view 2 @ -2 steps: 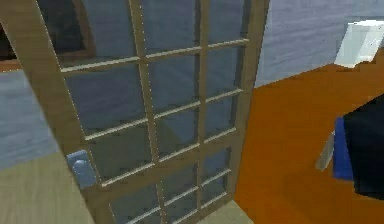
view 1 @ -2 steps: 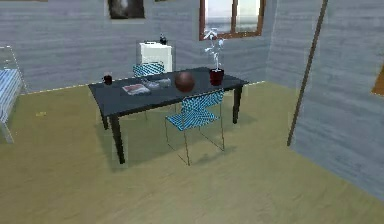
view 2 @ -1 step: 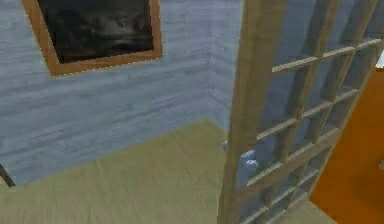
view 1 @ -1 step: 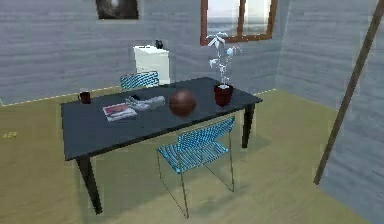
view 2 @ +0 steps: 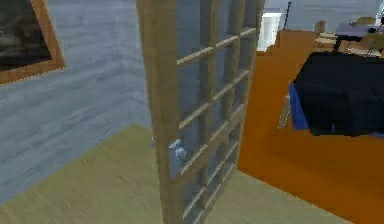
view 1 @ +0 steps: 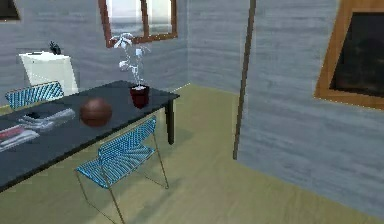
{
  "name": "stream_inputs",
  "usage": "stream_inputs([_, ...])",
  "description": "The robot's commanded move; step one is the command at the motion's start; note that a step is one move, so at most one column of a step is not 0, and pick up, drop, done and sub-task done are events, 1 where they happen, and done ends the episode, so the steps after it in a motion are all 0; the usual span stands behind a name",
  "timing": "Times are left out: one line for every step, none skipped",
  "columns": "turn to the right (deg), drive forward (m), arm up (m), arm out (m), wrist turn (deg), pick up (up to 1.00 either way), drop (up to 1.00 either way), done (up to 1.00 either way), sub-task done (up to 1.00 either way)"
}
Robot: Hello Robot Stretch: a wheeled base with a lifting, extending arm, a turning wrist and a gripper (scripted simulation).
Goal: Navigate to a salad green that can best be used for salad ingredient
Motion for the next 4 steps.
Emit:
stream_inputs([0.0,1.00,0.00,0.00,0.0,0.00,0.00,0.00,0.00])
stream_inputs([6.0,0.00,0.00,0.00,0.0,0.00,0.00,0.00,0.00])
stream_inputs([0.0,0.75,0.00,0.00,0.0,0.00,0.00,0.00,0.00])
stream_inputs([9.0,0.00,0.00,0.00,0.0,0.00,0.00,0.00,0.00])
